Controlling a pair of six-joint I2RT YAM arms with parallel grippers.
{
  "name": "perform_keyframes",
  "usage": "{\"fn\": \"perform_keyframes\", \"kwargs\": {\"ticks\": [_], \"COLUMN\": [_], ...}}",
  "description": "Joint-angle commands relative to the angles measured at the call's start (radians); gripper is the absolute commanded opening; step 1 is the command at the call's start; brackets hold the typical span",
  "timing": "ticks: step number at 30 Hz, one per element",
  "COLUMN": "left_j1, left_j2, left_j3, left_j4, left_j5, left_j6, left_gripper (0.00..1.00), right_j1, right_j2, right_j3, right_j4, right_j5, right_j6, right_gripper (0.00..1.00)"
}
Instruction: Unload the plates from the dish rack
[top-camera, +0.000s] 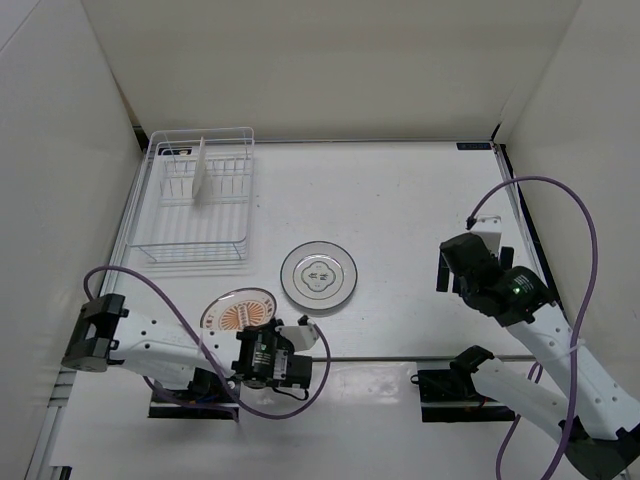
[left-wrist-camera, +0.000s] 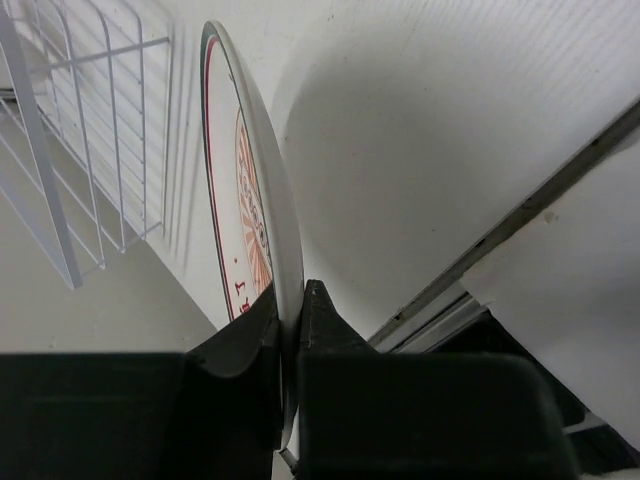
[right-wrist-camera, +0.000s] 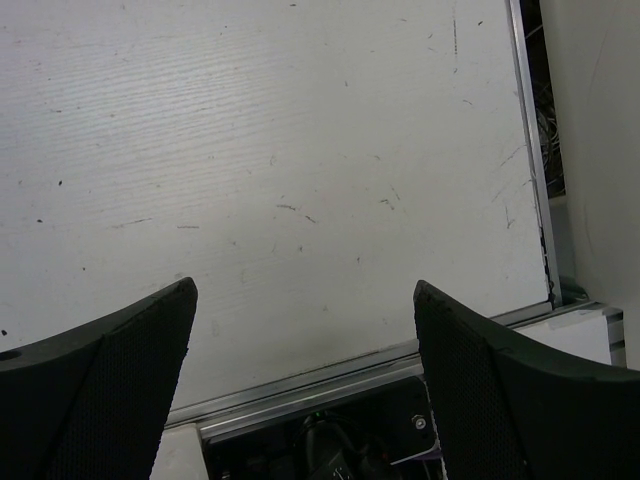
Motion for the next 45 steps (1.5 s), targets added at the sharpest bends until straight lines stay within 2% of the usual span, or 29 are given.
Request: {"fn": "perform_keyframes", "kwargs": {"ticks": [1,7,10,16,20,21,26,27,28,37,45], "left_j1": [-0.001,0.008,0.033,0.062,0.074,0.079,0.080,0.080,0.083,0.110,0.157], "left_j2": [0.028,0.098,0.132,0.193,0.242,0.261,0.290,0.287,0.285,0.232,0.140], "left_j3": [-0.028,-0.070,-0.078,-0.091,-0.093,-0.081,-0.048,-0.041,-0.039,-0.041,-0.091], "left_j4": [0.017,0.085,0.097,0.103,0.100,0.089,0.054,0.057,0.057,0.084,0.131], "left_j5": [-0.090,-0.092,-0.058,-0.046,-0.046,-0.047,-0.060,-0.058,-0.058,-0.043,-0.003], "left_j6": [-0.108,-0.170,-0.181,-0.235,-0.282,-0.287,-0.309,-0.309,-0.310,-0.293,-0.264], "left_gripper": [0.03,0.18,0.19,0.39,0.41,0.49,0.67,0.76,0.80,0.90,0.91], "right_j1": [0.002,0.002,0.002,0.002,0.003,0.002,0.002,0.003,0.003,0.002,0.005], "right_j2": [-0.019,-0.040,-0.058,-0.065,-0.065,-0.065,-0.072,-0.074,-0.074,-0.080,-0.080], "right_j3": [0.006,0.004,-0.007,-0.007,-0.005,-0.007,-0.007,-0.010,-0.011,-0.011,-0.014], "right_j4": [0.002,-0.035,-0.041,-0.055,-0.055,-0.056,-0.061,-0.056,-0.059,-0.056,-0.049], "right_j5": [0.007,-0.010,-0.004,0.010,0.012,0.016,0.025,0.027,0.025,0.032,0.038], "right_j6": [0.028,0.046,0.048,0.051,0.048,0.048,0.046,0.048,0.042,0.038,0.037], "right_gripper": [0.90,0.90,0.90,0.90,0.90,0.90,0.90,0.90,0.90,0.90,0.90]}}
